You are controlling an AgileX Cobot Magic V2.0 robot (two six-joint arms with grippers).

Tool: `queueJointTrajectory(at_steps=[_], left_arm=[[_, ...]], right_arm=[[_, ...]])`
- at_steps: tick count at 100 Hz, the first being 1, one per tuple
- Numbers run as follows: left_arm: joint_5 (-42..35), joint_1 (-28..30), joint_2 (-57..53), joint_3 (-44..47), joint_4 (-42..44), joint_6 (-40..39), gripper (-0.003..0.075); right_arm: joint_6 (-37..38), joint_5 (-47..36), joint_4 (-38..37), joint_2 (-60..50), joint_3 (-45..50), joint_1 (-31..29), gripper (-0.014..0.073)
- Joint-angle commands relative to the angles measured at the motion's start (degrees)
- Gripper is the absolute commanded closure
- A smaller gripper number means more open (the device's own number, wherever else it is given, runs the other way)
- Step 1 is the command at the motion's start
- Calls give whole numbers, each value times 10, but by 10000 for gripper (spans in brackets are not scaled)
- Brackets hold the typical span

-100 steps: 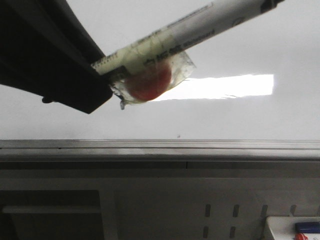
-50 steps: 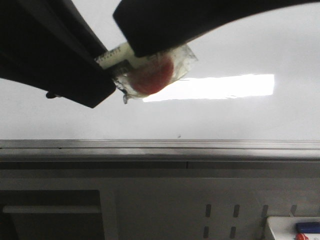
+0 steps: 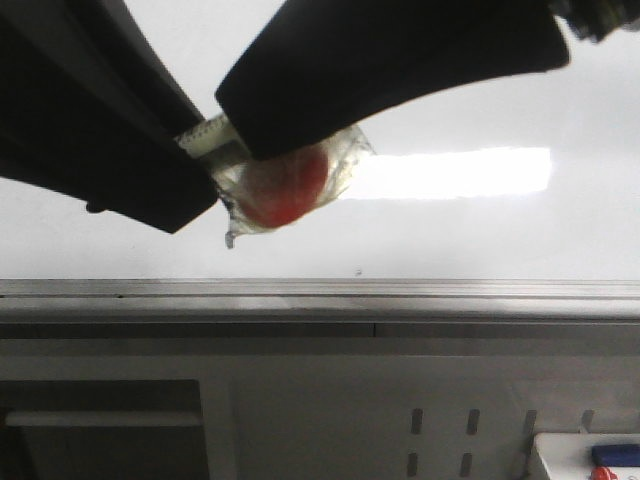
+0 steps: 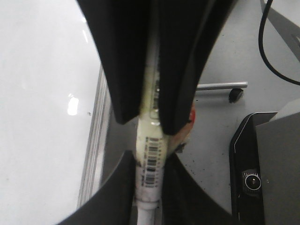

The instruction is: Write number 4 on whiteboard

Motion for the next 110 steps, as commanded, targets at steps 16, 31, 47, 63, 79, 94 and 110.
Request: queueJointTrajectory(at_steps=[16,31,47,63,79,94,110], left_arm=[[-69,-3,-19,-20,-27,-102,430],[-72,-3,-48,-20,-27,-107,286],[-78,12,-107,-4,-24,-131,314],[-126,76,-203,78,-22,-194,377],[-160,151,-320,171,-28,-257,510],[-161,192,-394,217,-63,-258,715],[-166,198,-415,225,-81,-258,741]], right_arm=[[-4,-48,2,-25,-18,-1,657],[-4,-41,-7,-34,-18,-21,657],[-4,-27,-7,-45,-16,-60,657],[-4,-9,-15,-69,2,-107,656],[-4,-53,-15,-92,26,-154,657],[-4,-126,-14,-83,26,-168,657],[-4,-160,-12,-47,3,-168,657]])
